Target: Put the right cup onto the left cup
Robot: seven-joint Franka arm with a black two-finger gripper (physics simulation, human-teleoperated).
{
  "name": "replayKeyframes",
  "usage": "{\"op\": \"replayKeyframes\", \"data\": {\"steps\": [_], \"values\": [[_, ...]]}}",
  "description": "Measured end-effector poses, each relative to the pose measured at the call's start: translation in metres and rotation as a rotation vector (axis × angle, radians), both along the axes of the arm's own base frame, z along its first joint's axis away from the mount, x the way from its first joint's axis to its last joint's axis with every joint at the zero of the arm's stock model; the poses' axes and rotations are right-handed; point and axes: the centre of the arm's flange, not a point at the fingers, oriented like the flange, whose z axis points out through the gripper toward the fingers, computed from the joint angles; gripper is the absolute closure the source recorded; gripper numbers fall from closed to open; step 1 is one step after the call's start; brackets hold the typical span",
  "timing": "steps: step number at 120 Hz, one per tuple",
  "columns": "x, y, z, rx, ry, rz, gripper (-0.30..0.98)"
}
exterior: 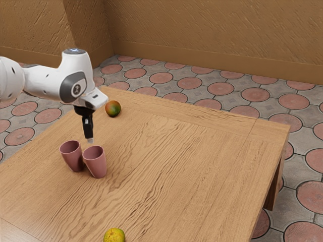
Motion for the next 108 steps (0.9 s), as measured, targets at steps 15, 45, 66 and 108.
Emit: {"op": "replayKeyframes", "data": {"steps": [15, 45, 66, 108], "values": [[-0.006, -0.002, -0.023, -0.008, 0.020, 0.000, 0.00], [-0.018, -0.007, -0.047, -0.013, 0.035, -0.003, 0.17], [-0.017, -0.014, -0.049, -0.010, 0.022, -0.008, 0.56], [-0.020, -0.017, -0.054, -0.013, 0.010, 0.019, 0.75]]}}
